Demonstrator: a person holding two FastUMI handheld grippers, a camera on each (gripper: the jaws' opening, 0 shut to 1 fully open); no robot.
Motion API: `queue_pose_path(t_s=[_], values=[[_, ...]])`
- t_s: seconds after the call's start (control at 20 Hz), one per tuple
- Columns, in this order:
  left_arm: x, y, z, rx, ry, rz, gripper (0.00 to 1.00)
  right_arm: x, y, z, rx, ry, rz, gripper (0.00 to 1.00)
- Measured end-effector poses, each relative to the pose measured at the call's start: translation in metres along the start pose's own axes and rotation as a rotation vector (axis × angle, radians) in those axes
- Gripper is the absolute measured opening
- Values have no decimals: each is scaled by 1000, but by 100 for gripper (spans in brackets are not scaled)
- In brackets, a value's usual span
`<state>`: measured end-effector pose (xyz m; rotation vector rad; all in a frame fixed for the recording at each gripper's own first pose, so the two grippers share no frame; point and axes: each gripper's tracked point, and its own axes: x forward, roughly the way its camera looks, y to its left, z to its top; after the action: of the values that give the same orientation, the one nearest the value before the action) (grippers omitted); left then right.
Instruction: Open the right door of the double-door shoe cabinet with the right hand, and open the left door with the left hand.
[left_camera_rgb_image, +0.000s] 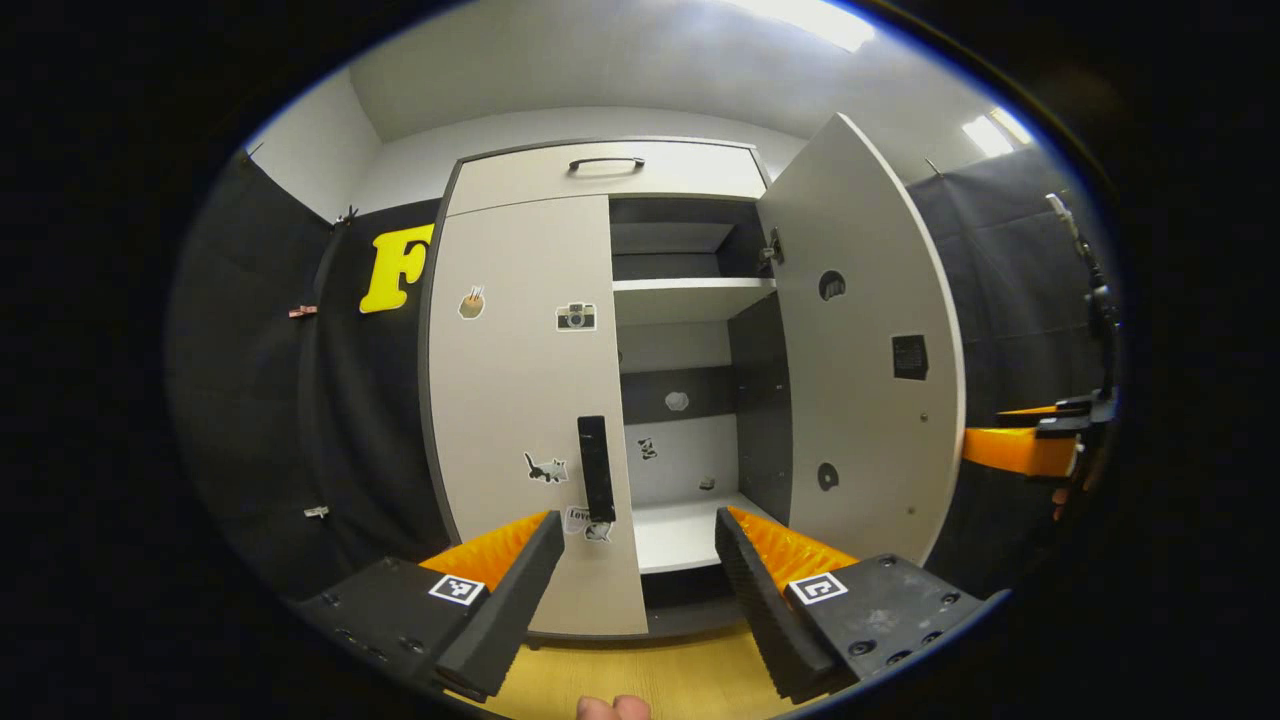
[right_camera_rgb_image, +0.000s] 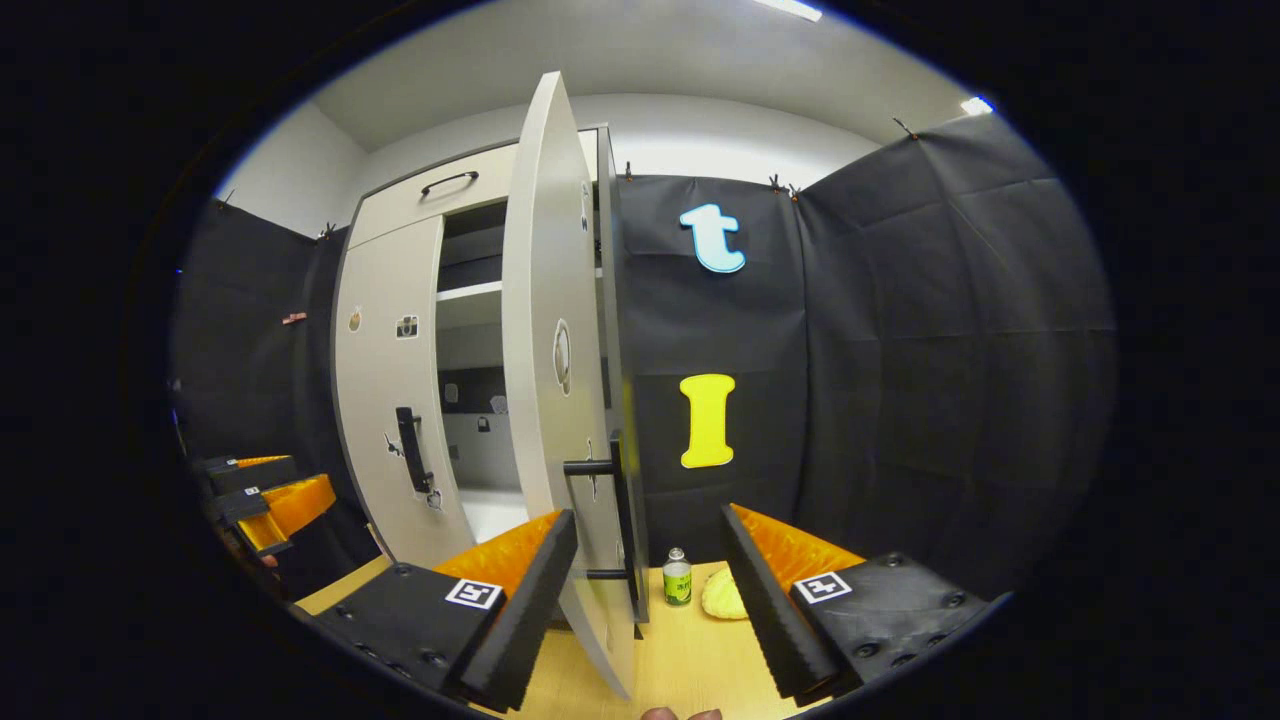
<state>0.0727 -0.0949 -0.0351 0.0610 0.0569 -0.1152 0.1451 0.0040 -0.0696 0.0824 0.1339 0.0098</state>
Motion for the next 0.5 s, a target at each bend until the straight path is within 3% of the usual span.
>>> queue_pose_path(t_s=[0.05,0.1,0.4,0.45,0.5], values=[[9,1,1,5,-5,2,92,-3,-5,1,-18,-9,-16,92],[18,4,2,11,-8,8,95,-8,-8,3,-34,-26,-26,99],[83,22,-1,61,-11,49,98,-25,-16,-4,-44,-29,-28,99],[93,26,-4,66,-7,60,98,-26,-18,-5,-42,-25,-30,95],[105,30,-7,65,-1,69,98,-27,-21,-7,-38,-21,-35,99]])
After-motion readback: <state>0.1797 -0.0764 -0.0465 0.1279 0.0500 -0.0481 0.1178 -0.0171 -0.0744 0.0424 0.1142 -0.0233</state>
